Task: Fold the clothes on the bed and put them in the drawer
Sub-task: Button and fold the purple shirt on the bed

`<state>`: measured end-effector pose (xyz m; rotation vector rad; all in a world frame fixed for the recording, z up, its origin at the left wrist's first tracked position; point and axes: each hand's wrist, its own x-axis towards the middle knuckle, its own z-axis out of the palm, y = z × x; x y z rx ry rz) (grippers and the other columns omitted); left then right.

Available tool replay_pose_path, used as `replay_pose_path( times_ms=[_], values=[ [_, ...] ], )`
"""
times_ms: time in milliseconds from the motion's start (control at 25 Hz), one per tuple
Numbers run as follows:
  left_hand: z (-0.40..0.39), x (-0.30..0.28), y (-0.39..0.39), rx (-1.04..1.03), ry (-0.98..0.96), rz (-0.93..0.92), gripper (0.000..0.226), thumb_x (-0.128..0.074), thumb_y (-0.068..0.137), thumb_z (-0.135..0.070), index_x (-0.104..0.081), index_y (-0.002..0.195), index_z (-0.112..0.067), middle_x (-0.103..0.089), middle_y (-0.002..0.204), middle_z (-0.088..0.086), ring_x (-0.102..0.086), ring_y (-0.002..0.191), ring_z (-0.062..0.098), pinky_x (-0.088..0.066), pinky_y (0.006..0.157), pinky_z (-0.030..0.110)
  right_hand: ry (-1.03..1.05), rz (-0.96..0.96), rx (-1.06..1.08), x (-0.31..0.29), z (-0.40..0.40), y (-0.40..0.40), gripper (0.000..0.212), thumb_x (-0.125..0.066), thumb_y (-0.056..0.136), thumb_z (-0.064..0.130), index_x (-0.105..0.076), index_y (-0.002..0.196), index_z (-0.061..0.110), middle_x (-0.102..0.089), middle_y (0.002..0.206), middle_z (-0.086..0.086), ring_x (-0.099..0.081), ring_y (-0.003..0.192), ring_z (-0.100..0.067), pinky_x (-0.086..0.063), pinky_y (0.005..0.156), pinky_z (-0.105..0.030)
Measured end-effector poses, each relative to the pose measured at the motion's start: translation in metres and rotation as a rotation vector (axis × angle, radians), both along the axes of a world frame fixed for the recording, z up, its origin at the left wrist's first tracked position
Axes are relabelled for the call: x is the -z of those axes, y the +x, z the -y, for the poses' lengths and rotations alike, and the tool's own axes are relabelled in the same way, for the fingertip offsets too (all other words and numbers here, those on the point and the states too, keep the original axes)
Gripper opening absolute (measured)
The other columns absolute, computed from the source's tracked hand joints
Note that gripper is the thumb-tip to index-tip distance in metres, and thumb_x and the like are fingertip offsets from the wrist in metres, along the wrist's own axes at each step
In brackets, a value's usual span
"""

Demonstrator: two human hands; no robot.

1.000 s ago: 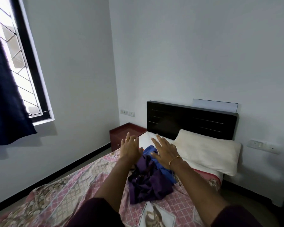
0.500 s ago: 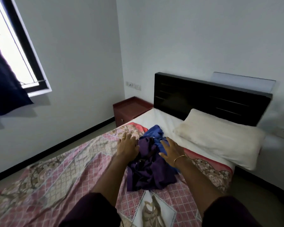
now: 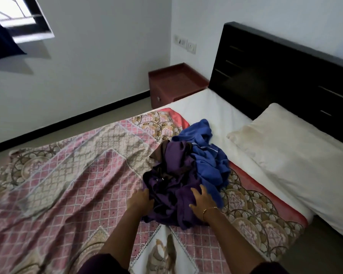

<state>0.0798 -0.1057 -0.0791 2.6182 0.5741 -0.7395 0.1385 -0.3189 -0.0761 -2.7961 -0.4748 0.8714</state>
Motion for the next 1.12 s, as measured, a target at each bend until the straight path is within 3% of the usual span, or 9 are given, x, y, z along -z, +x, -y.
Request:
replay_pose_path(
  times_ms=[120,200,320,440,520,600,840,1000,1120],
  values=[
    [-0.002,0.04,0.004,-0.206,-0.102,-0.011,0.064,-0.054,0.092,-0.027,-0.022,0.143,-0.006,-0.028,0.145,0.025,-0.041,0.127,0.039,-0.039,0.098,0.042,0.016,-0.081,0.034,0.036,0.004,0.014,0.077,-0.051,0.094,0.031,0.003,0.149,0.03,0.008,0.156,-0.014,-0.024,0.138,-0.037,-0.033,0.108,-0.043],
    [-0.002,0.053,0.003,-0.38,-0.183,0.05,0.064,-0.057,0.09,-0.019,-0.021,0.139,0.0,-0.039,0.138,0.026,-0.046,0.121,0.039,-0.04,0.093,0.04,0.079,-0.184,0.071,0.049,0.003,0.015,0.084,-0.053,0.094,0.029,0.01,0.148,0.03,0.005,0.155,-0.018,-0.025,0.138,-0.037,-0.033,0.108,-0.04],
    [0.004,0.066,0.004,-0.64,-0.31,0.127,0.072,-0.062,0.085,-0.009,-0.018,0.141,0.001,-0.052,0.128,0.025,-0.055,0.112,0.036,-0.043,0.088,0.037,0.13,-0.28,0.13,0.066,-0.001,0.02,0.087,-0.056,0.092,0.026,0.009,0.149,0.022,-0.021,0.151,-0.017,-0.036,0.132,-0.034,-0.034,0.105,-0.036],
    [0.012,0.062,0.007,-0.758,-0.405,0.165,0.075,-0.058,0.083,-0.001,-0.02,0.146,-0.01,-0.061,0.111,0.02,-0.06,0.093,0.032,-0.047,0.071,0.035,0.128,-0.237,0.171,0.066,-0.005,0.027,0.048,-0.053,0.092,0.015,-0.041,0.136,0.0,-0.053,0.131,-0.017,-0.052,0.117,-0.031,-0.042,0.095,-0.031],
    [0.021,0.044,0.008,-0.885,-0.566,0.211,0.039,-0.055,0.084,0.003,-0.051,0.12,-0.012,-0.062,0.101,0.02,-0.058,0.076,0.027,-0.05,0.066,0.037,0.142,-0.193,0.172,0.054,-0.004,0.022,0.023,-0.049,0.092,0.01,-0.064,0.105,-0.001,-0.064,0.115,-0.018,-0.058,0.107,-0.03,-0.046,0.088,-0.031],
    [0.026,0.013,0.011,-0.957,-0.708,0.292,0.011,-0.054,0.087,0.0,-0.062,0.089,-0.007,-0.065,0.102,0.023,-0.06,0.071,0.026,-0.05,0.066,0.036,0.206,-0.149,0.194,0.036,-0.005,0.019,0.014,-0.05,0.092,0.011,-0.063,0.09,0.007,-0.065,0.109,-0.016,-0.059,0.102,-0.029,-0.046,0.084,-0.03],
    [0.02,-0.126,0.008,-0.613,-0.668,0.547,0.015,-0.049,0.094,-0.009,-0.063,0.096,-0.016,-0.066,0.1,0.009,-0.063,0.091,0.024,-0.052,0.089,0.042,0.61,0.112,0.151,-0.076,-0.046,0.005,0.036,-0.05,0.093,0.009,-0.049,0.129,0.01,-0.05,0.126,-0.012,-0.052,0.112,-0.024,-0.041,0.096,-0.029],
    [0.009,-0.223,-0.023,-0.276,-0.383,0.719,0.025,-0.057,0.091,-0.016,-0.065,0.114,-0.01,-0.066,0.112,0.007,-0.061,0.105,0.023,-0.046,0.094,0.031,0.859,0.408,0.082,-0.168,-0.067,-0.007,0.055,-0.044,0.089,-0.006,-0.037,0.141,0.009,-0.038,0.135,-0.017,-0.043,0.124,-0.031,-0.033,0.105,-0.033],
    [0.003,-0.297,-0.08,-0.135,-0.195,0.813,0.029,-0.058,0.092,-0.022,-0.064,0.119,-0.016,-0.065,0.118,0.003,-0.058,0.111,0.02,-0.042,0.095,0.026,0.933,0.431,-0.124,-0.228,-0.08,-0.04,0.075,-0.051,0.08,-0.01,-0.026,0.144,0.019,-0.044,0.138,-0.017,-0.044,0.127,-0.034,-0.034,0.108,-0.039]
  ],
)
